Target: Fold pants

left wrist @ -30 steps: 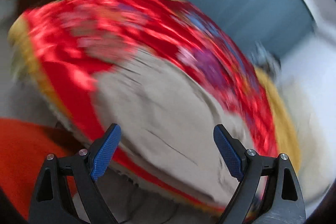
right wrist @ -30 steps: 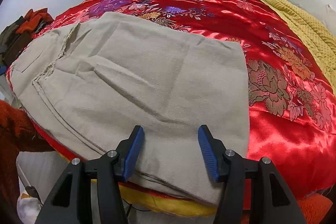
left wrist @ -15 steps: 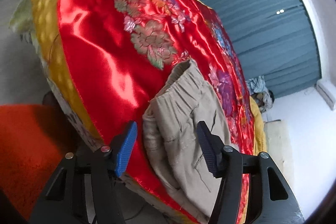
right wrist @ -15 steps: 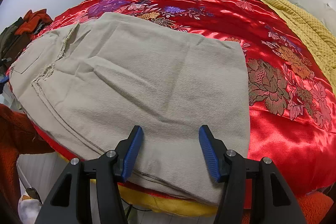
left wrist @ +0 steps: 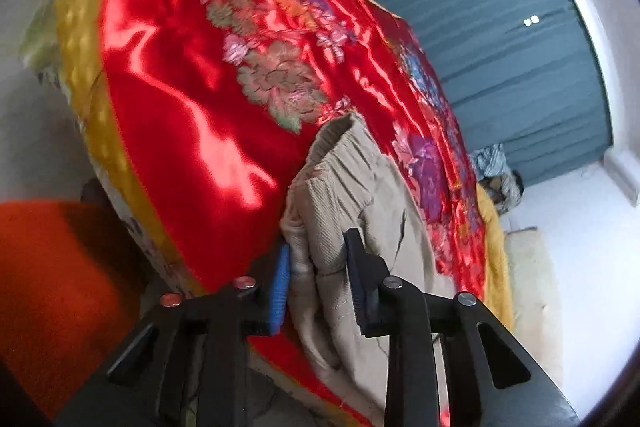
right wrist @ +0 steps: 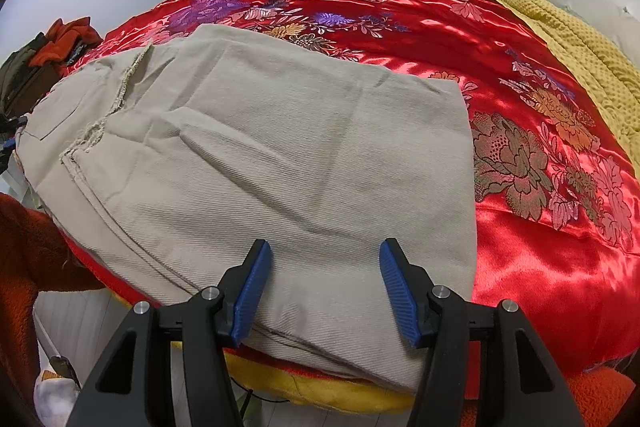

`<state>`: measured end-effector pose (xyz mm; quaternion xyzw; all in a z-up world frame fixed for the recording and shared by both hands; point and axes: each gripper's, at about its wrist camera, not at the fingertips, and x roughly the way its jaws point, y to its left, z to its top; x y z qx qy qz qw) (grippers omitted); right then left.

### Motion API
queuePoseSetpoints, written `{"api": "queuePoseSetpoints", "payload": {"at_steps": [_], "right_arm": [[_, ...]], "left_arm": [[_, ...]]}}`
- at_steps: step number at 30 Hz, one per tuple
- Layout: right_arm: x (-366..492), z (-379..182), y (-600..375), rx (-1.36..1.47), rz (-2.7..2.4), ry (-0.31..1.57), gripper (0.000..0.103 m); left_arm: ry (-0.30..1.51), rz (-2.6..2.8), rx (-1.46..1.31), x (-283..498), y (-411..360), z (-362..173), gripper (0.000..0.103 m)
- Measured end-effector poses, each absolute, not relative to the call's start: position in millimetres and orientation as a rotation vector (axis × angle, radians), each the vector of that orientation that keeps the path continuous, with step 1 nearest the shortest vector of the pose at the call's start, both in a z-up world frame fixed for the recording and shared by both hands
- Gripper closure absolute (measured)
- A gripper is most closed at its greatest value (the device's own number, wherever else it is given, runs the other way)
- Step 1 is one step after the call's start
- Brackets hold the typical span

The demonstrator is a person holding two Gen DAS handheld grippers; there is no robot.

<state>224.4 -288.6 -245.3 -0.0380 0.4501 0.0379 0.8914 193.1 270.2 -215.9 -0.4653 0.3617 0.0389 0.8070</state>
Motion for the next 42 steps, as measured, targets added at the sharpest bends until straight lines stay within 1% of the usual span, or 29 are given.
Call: {"api": "queuePoseSetpoints", "payload": {"at_steps": [1,2,3,4,5,7,10,13,17,23,27,29,33,37,42], "right_arm": [[224.4,-245.3,-288.5,-0.080,0.078,0.935,0.046],[224.0,-245.3,-289.1,-0.080,0.078,0.935,0.046],[224.1,-245.3,-289.1,-0.082,0.077,0.936,0.045],[224.2,-245.1,-289.0,-0.081,0.077,0.937,0.045],[223.9,-244.9,-289.1,-0.080,0.076,0.937,0.045],[223.5,-245.1,-289.4,-0.075,0.077,0.933,0.045],[223.4,-245.7,-289.1,-0.078,0.078,0.931,0.045],[225.2,-245.8,-289.2,-0.074,0.080,0.933,0.043],[226.9,-245.1,-290.8,-0.061,0.094,0.942,0.040],[225.7,-245.5,-289.9,-0.060,0.098,0.934,0.038],[225.8,-245.1,-290.7,-0.054,0.105,0.936,0.037],[225.9,-245.2,-289.7,-0.056,0.108,0.936,0.035],[225.9,-245.1,-289.6,-0.056,0.106,0.935,0.034],[226.2,-244.6,-289.7,-0.052,0.108,0.934,0.033],[227.0,-244.9,-288.1,-0.052,0.119,0.936,0.029]], "left_arm": [[0.790,0.068,-1.005,198.0,269.6,-218.7,0.043],[0.791,0.057,-1.018,201.1,269.6,-220.9,0.037],[0.784,0.058,-1.022,202.7,269.2,-221.9,0.039],[0.790,0.073,-1.016,204.8,268.6,-222.6,0.055],[0.801,0.100,-1.007,205.3,269.0,-223.7,0.076],[0.789,0.093,-1.048,200.9,274.8,-227.8,0.079],[0.778,0.091,-1.039,196.6,272.9,-221.1,0.081],[0.776,0.111,-0.987,196.6,265.7,-205.5,0.081],[0.730,0.094,-1.009,194.9,260.2,-181.9,0.082],[0.700,0.044,-0.920,192.1,243.9,-145.2,0.082],[0.685,0.020,-0.911,191.9,237.4,-132.8,0.083],[0.677,0.007,-0.910,192.6,233.3,-127.5,0.083],[0.664,-0.022,-0.892,190.3,225.3,-116.8,0.083],[0.655,-0.055,-0.825,188.4,211.3,-100.0,0.084],[0.635,-0.107,-0.747,188.2,186.0,-75.8,0.084]]}}
